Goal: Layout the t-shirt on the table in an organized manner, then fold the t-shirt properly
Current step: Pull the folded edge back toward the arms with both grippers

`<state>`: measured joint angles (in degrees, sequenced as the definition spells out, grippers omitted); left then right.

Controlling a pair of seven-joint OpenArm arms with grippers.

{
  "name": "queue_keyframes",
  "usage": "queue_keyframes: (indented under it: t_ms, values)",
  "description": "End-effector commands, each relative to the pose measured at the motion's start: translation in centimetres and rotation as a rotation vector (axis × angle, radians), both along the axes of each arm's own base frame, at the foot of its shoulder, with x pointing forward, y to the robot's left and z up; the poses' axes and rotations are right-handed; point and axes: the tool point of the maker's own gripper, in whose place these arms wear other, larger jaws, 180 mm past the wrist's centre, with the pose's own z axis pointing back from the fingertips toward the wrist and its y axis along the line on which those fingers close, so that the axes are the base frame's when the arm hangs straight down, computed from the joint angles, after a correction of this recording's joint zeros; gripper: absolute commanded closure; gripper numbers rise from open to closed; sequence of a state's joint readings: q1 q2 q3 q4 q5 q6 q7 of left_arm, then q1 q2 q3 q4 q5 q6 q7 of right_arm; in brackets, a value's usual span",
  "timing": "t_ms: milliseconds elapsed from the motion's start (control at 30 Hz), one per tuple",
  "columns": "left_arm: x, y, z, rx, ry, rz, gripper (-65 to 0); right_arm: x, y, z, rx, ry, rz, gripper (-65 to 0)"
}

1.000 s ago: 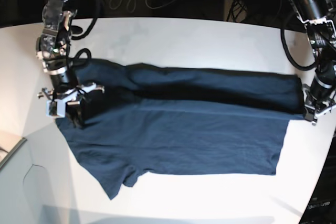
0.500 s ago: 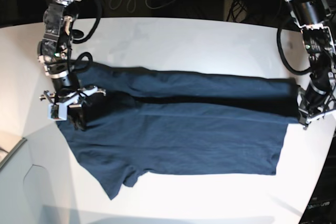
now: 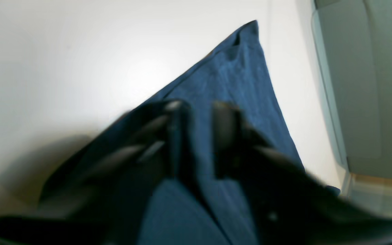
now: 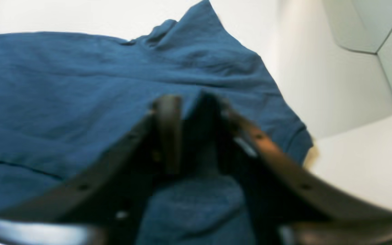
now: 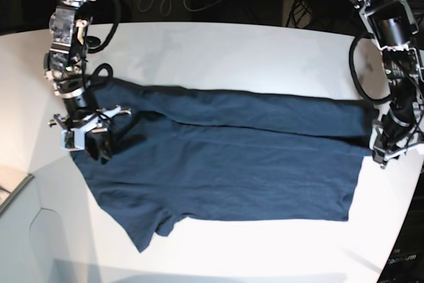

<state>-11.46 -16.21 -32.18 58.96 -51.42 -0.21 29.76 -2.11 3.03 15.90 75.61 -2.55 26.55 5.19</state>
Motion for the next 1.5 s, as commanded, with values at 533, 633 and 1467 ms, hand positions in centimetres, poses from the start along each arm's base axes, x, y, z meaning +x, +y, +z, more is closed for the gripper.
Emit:
queue_keyframes:
  t_ms: [533, 633, 1467]
  values:
    - [-5.4, 0.8, -3.9, 0.021, 0.101, 0.010, -46.4, -5.6, -3.0, -1.9, -0.031, 0.058, -0.059, -33.1]
    - [-5.6, 0.8, -4.0, 0.022, 0.106, 0.010, -46.5, -6.7, -3.1, -2.7, -0.035, 0.088, -0.059, -33.1]
    - [-6.4, 0.2, -8.3, -0.081, 0.209, 0.049, 0.0, -9.8, -8.8, -7.4, -0.015, 0.225, -0.217, -33.2]
